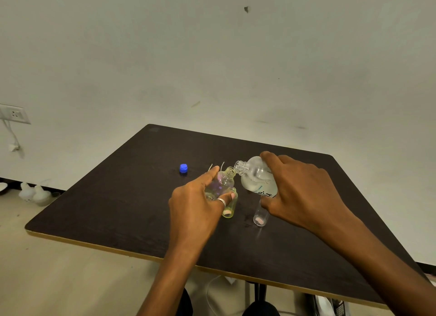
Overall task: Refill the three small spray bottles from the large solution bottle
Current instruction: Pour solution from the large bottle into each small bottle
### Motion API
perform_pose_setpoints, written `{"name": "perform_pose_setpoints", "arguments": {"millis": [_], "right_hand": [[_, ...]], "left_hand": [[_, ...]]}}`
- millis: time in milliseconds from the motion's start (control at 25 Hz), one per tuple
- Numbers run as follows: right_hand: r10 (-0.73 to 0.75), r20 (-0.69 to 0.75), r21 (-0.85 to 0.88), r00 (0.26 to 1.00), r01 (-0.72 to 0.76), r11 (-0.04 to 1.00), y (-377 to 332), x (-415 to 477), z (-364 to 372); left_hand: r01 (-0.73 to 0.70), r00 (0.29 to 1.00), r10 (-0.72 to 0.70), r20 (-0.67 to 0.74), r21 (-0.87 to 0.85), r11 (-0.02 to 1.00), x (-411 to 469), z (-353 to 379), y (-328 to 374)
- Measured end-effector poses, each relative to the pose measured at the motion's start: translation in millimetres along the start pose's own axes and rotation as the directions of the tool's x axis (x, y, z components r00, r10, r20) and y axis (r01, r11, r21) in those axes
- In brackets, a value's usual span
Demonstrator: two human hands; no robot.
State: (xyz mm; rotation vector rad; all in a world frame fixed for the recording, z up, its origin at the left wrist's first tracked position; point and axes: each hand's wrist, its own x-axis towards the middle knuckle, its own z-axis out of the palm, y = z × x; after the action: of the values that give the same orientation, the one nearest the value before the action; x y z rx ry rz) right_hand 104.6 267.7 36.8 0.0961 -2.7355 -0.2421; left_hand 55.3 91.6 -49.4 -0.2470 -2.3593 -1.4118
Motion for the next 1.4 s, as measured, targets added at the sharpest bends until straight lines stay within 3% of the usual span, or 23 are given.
{"name": "perform_pose_setpoints", "arguments": {"millis": [1400], "right_hand": [[-0.023, 0.005, -0.048, 1.000, 0.023, 0.999, -3.0, 2.4, -6.5]], "left_hand": [[0.002, 1.000, -0.002, -0.008, -0.017, 1.000, -2.4, -0.6, -0.9]]}}
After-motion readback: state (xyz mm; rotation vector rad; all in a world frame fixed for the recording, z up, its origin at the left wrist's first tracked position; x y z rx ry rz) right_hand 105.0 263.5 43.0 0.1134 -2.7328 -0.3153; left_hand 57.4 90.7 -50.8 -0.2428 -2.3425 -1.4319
